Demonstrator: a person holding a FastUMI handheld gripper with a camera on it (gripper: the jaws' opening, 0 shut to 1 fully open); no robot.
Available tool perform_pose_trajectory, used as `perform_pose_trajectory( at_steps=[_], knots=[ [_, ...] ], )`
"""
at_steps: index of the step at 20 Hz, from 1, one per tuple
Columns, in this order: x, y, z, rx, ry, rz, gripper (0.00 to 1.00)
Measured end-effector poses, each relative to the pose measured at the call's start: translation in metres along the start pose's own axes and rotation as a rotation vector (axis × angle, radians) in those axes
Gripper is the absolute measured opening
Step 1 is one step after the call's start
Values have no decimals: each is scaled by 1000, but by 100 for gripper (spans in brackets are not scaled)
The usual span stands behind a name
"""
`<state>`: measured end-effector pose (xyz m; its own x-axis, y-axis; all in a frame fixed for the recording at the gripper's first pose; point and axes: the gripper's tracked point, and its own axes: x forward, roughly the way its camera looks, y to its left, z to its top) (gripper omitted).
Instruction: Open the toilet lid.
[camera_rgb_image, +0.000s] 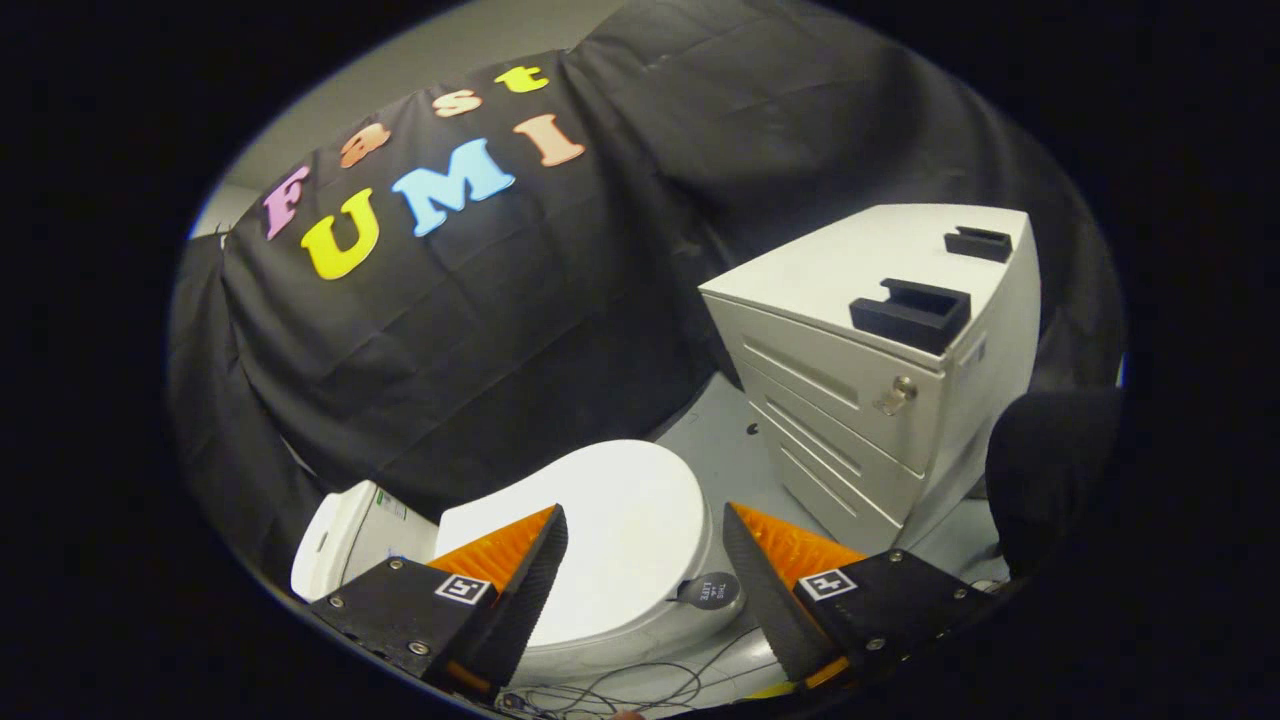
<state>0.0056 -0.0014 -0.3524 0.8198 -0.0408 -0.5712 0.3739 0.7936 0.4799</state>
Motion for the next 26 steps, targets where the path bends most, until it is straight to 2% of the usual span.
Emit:
perform_pose_trajectory(
  at_steps=[5,10,18,21,26],
  knots=[
    [10,-41,-44,170,95,-105,96],
    [17,-54,-76,152,170,-135,96],
    [32,-51,-124,212,291,-68,95],
    [41,-50,-123,270,283,-38,93],
    [58,-47,-132,400,299,9,81]
  ],
)
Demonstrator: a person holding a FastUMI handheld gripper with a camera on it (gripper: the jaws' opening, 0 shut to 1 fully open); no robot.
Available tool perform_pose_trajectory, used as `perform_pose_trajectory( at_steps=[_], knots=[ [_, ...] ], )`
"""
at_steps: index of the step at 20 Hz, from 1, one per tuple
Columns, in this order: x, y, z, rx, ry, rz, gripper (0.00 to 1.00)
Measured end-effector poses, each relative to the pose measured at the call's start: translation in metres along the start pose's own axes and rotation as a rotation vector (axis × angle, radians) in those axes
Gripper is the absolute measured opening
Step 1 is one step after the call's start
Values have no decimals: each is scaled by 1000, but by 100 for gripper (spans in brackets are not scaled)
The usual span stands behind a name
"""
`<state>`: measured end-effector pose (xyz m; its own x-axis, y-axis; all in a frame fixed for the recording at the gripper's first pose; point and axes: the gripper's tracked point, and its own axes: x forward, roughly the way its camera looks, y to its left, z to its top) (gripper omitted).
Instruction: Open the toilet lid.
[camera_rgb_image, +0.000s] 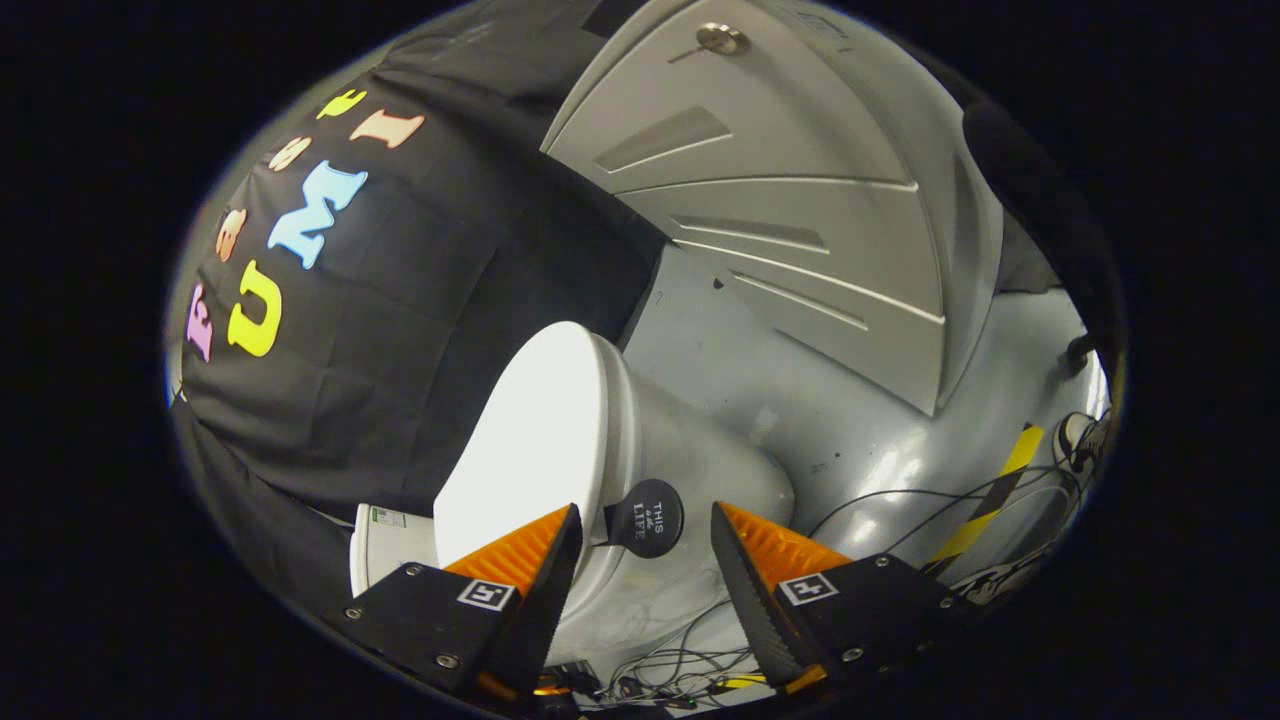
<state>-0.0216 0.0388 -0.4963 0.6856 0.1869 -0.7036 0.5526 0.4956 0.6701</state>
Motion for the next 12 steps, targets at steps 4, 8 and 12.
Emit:
perform_pose_trajectory(
  at_steps=[4,8,12],
  knots=[
    [5,-3,3,60,-19,22,61],
    [12,-4,-8,98,6,23,46],
    [15,4,-9,65,0,31,32]
  ],
)
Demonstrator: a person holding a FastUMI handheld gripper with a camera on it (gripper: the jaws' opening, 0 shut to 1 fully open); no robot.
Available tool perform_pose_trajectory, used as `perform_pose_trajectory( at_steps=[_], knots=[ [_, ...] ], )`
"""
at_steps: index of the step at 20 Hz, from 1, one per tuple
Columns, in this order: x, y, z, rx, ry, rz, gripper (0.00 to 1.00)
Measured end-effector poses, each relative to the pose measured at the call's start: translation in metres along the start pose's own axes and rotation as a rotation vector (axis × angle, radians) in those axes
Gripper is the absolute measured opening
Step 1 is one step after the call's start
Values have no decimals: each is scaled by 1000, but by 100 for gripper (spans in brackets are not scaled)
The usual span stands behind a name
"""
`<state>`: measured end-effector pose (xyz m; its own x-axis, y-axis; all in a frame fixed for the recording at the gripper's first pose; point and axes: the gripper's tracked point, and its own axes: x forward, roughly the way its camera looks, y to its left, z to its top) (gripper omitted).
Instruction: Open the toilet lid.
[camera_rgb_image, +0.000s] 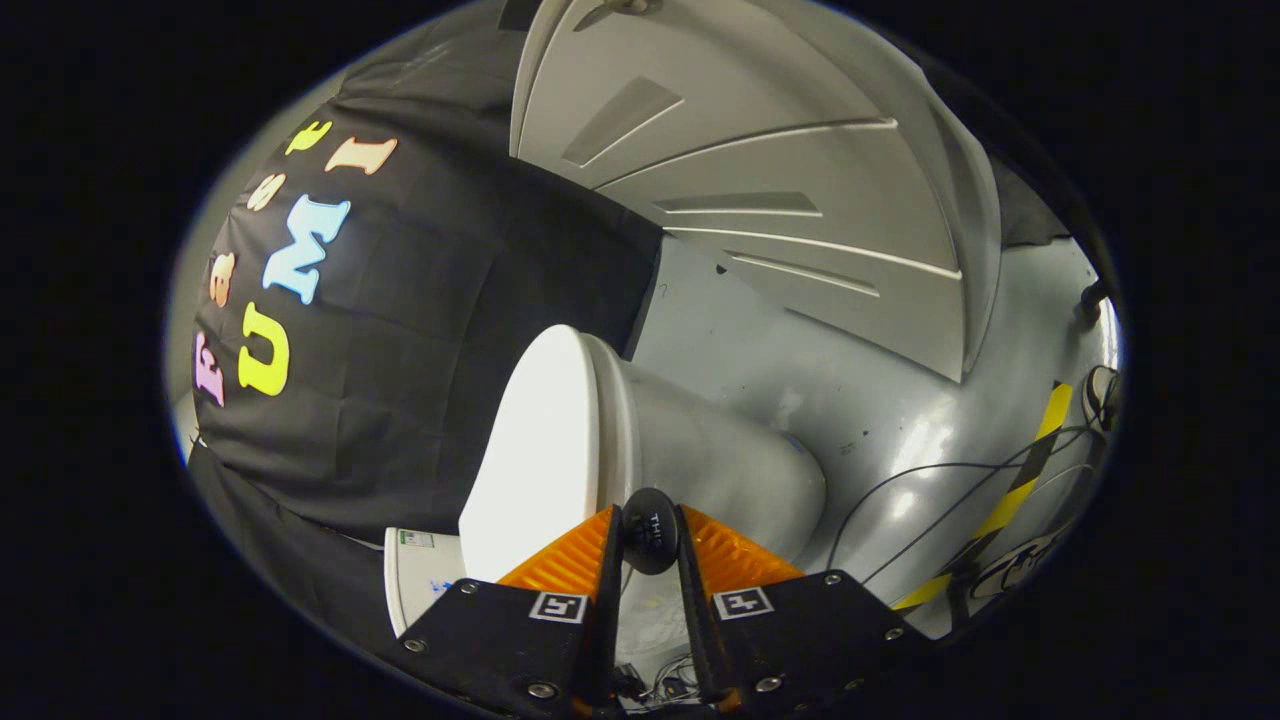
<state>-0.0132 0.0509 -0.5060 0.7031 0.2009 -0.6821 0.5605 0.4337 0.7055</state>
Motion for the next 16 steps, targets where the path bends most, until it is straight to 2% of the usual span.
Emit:
perform_pose_trajectory(
  at_steps=[6,11,14,16],
  knots=[
    [-2,2,3,42,-15,23,17],
    [-3,5,6,5,-33,23,10],
    [-2,5,7,-49,-41,9,2],
    [-2,5,8,-74,-40,1,1]
  ],
)
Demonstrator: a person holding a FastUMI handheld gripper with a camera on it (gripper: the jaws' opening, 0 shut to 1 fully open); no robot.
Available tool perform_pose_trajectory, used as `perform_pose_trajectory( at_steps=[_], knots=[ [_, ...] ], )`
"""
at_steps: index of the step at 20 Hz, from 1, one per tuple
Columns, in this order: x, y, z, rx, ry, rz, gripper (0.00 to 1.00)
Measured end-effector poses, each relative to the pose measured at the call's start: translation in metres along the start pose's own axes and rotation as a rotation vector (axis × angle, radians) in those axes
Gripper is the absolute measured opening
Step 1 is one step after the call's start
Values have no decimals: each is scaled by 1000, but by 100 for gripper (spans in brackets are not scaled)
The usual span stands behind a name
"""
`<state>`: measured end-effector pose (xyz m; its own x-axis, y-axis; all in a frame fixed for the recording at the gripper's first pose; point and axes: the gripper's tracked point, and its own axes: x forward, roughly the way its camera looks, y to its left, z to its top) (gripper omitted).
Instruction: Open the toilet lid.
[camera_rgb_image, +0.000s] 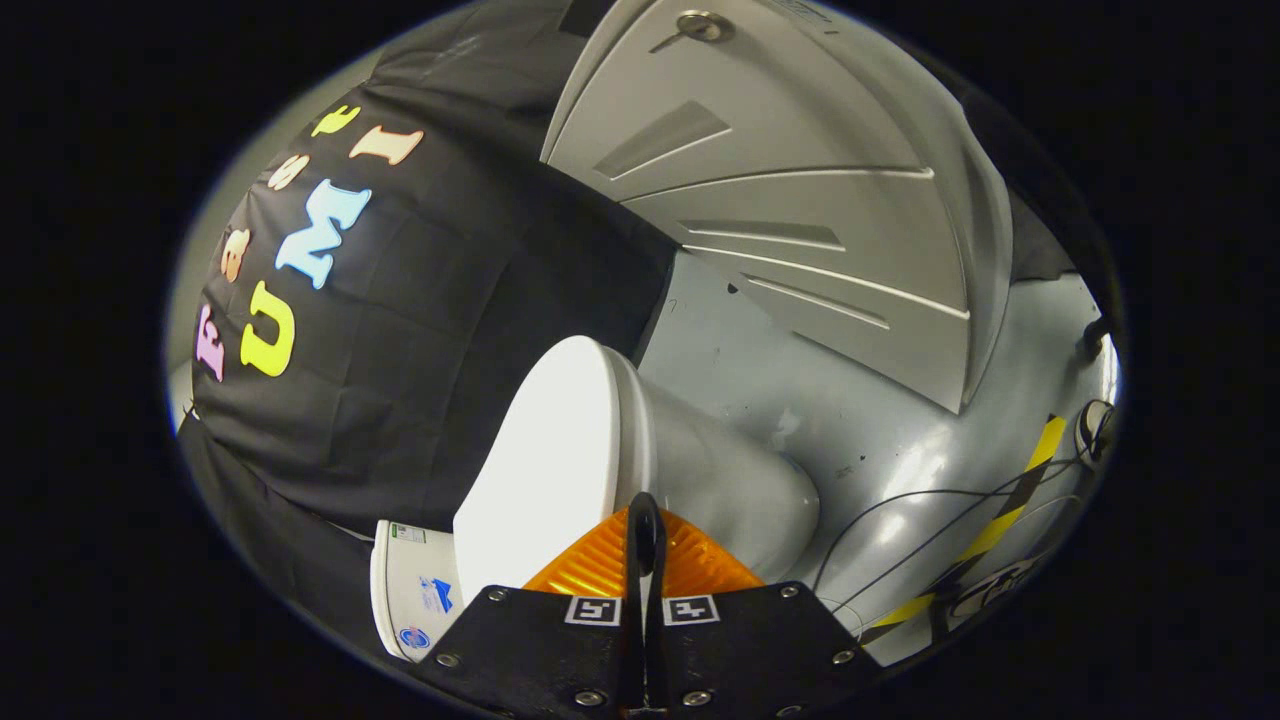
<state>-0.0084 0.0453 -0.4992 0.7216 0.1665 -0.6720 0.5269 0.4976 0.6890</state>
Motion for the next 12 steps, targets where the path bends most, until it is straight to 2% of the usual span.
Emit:
perform_pose_trajectory(
  at_steps=[12],
  knots=[
    [-18,24,8,-150,-14,-13,1]
  ],
)
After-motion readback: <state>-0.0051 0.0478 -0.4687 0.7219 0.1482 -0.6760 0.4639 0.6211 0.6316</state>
